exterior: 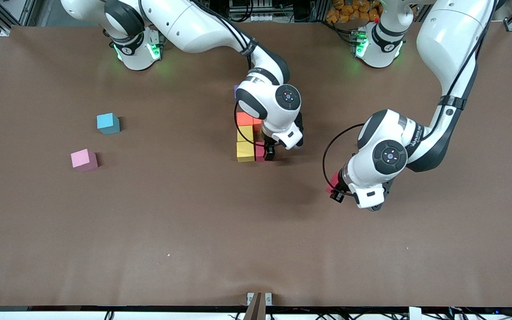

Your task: Form number 2 with 11 blocks

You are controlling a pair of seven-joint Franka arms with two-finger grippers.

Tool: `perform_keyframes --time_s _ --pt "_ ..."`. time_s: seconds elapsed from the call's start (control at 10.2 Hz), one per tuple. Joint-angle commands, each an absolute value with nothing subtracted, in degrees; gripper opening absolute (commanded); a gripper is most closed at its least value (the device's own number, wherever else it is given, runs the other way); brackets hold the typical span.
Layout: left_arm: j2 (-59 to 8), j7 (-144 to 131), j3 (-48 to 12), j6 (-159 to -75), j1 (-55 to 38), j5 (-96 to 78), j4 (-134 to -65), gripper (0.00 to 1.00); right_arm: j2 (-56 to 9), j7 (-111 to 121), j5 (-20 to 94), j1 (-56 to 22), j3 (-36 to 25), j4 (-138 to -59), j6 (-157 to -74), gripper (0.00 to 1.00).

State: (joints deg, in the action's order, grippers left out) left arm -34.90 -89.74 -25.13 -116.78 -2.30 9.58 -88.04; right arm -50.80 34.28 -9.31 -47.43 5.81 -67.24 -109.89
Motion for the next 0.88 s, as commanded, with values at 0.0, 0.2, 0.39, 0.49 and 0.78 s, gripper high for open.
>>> perform_keyframes --time_s 0.0,0.2,0.39,0.49,0.78 --pt "-30.94 -94.81 -25.66 -116.98 -1.32 7.21 -92.89 0.37 -48.61 34.54 -8.52 -44.41 5.54 -67.59 -108.11 1.00" --pt "-30.76 -100.17 -25.75 -117.42 -0.97 5.89 -94.21 0.38 -48.52 34.37 -8.53 -38.09 5.54 -67.59 -108.11 1.00" --pt "-29.28 -105.88 -26.98 -122.57 -0.97 5.45 -98.67 0.38 -47.99 33.67 -8.79 -30.98 4.75 -67.50 -108.19 1.00" --pt "-28.48 -109.39 -27.59 -126.35 -0.97 5.45 -101.66 0.38 -47.29 32.71 -8.70 -27.54 4.05 -67.50 -108.28 1.00" --pt "-27.68 -117.48 -29.79 -136.91 -1.58 5.54 -109.84 0.38 -44.23 28.58 -8.26 -17.78 4.22 -67.94 -108.02 1.00"
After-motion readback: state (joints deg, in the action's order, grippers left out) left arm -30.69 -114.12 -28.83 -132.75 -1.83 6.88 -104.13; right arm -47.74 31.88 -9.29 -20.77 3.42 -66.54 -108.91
